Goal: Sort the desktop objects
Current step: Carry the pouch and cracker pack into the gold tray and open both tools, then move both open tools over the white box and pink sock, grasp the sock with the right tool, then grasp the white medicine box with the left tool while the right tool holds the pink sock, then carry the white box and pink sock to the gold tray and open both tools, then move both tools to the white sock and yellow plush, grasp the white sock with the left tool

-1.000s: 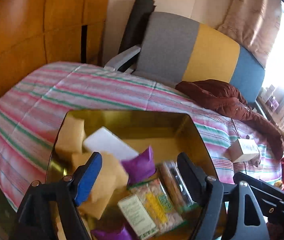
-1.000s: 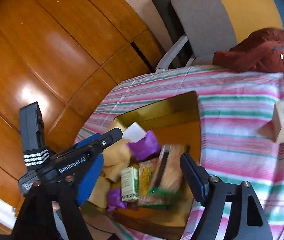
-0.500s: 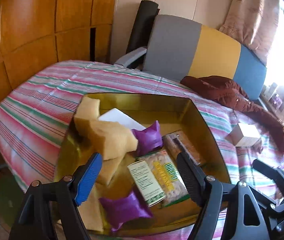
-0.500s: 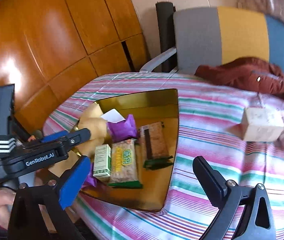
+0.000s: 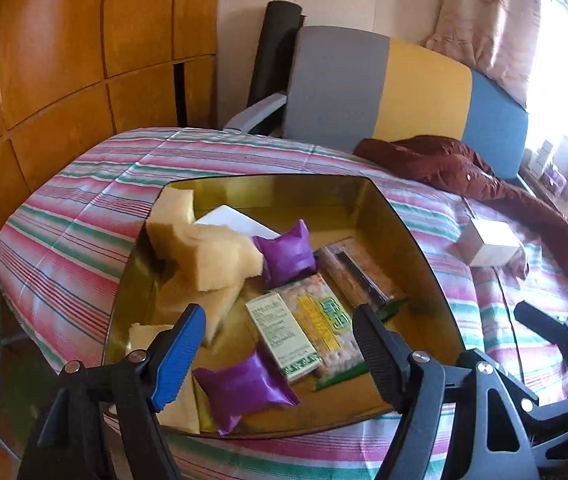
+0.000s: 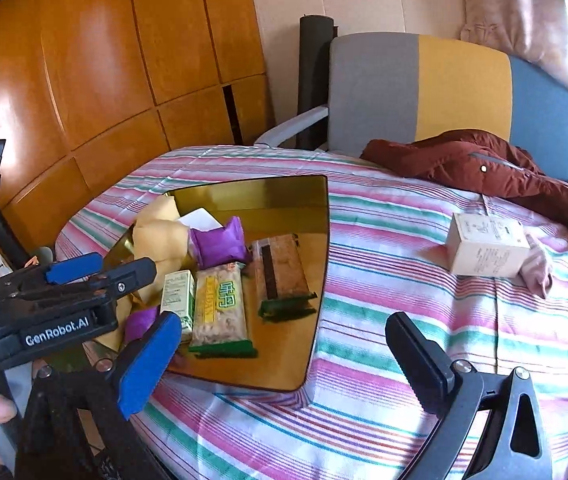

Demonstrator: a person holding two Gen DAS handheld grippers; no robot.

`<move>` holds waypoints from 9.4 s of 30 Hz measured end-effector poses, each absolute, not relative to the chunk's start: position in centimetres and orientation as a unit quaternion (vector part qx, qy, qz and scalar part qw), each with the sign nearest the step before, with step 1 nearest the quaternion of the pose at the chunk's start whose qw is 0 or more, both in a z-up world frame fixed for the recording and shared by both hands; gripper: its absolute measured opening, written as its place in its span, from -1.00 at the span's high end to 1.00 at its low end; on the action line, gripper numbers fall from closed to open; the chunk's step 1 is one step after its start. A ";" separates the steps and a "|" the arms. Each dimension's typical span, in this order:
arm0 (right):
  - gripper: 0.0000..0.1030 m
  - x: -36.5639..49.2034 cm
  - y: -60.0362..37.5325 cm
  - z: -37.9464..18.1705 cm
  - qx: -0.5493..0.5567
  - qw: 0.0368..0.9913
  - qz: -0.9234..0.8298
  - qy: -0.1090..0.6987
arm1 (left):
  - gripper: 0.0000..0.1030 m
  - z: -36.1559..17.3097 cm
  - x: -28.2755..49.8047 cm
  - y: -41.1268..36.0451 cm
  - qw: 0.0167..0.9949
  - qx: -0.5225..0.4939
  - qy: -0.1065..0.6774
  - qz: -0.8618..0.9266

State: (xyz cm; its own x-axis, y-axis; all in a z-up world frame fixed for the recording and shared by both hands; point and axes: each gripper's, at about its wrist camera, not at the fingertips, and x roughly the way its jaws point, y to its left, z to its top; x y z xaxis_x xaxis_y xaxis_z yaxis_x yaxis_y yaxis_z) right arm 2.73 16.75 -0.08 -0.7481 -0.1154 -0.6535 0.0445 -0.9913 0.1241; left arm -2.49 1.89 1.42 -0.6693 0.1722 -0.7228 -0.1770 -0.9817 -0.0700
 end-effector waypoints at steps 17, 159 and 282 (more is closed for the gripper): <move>-0.99 3.8 19.5 0.5 0.345 0.000 -0.938 -0.038 | -0.38 1.8 -1.1 4.9 0.129 -0.384 0.036 0.914; -0.20 -3.4 50.4 -7.1 0.473 -0.107 -0.856 -0.177 | 0.01 -4.8 -14.5 36.5 0.436 -0.464 0.241 0.733; -0.99 8.8 33.8 1.0 0.383 -0.202 -0.899 -0.070 | -0.27 2.1 0.4 9.4 0.268 -0.407 0.011 0.873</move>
